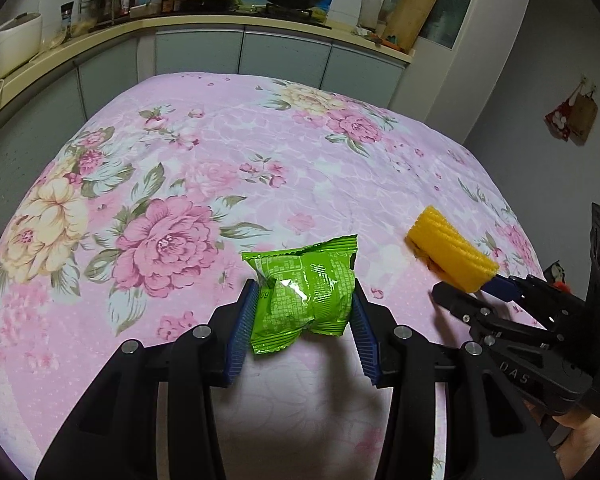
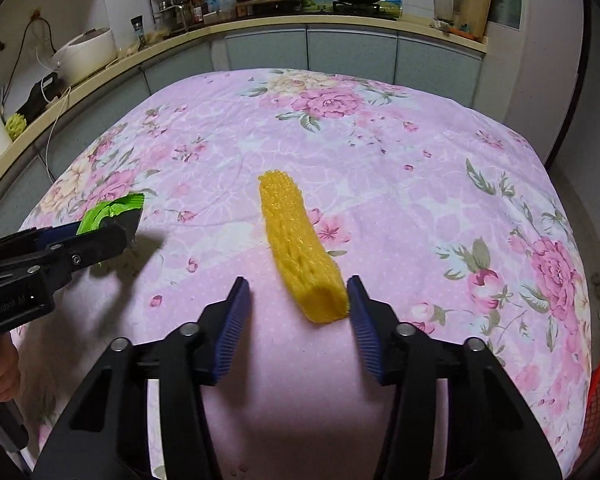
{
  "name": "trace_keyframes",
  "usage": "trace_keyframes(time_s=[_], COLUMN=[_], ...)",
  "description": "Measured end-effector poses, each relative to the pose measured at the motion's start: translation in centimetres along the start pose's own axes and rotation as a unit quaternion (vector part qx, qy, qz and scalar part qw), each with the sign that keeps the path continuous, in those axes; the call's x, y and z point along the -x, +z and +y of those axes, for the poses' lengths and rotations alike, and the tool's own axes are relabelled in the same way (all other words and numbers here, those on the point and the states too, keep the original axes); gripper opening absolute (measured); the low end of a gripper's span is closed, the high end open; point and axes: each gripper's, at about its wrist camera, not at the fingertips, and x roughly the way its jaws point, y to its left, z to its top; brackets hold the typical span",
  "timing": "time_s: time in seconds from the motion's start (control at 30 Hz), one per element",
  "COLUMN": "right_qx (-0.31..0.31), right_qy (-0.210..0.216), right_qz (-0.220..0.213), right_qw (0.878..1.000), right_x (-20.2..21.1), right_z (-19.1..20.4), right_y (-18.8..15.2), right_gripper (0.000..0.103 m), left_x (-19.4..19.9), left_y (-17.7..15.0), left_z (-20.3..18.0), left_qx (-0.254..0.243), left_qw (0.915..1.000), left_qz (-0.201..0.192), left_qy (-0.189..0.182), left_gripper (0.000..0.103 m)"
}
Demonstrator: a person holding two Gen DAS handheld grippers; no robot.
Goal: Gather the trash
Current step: 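Grasp the green snack wrapper with the left tool while the right tool grasps the yellow foam net, then carry the wrapper and foam net over the red basket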
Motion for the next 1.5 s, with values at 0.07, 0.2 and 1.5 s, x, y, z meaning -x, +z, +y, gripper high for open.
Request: trace_keyframes(time_s=[0.07,0.2,1.5], right_qx=[-0.002,0.003,-0.172], right_qy=[0.0,0.0,-0.112], right_qz=[-0.003,-0.006,-0.12], right_qw=[1.0,1.0,0.971], right_x=[0.1,0.1,17.7], right_z=[-0.1,0.1,-13.3], right_y=[0.1,0.3,-6.7], right_gripper=[0.037,0.024,0.016], left_x=[0.1,0.4,3.2], left_y=[0.0,0.1,0.7], left_z=[0.0,0.1,-17.7], left_qx=[0.001,0.005,-0.15], left_qw=[1.0,1.0,0.9808], left_qz=[-0.002,-0.005,-0.036], left_qy=[0.0,0.0,-0.12], left_gripper=[0.043,0.043,0.043])
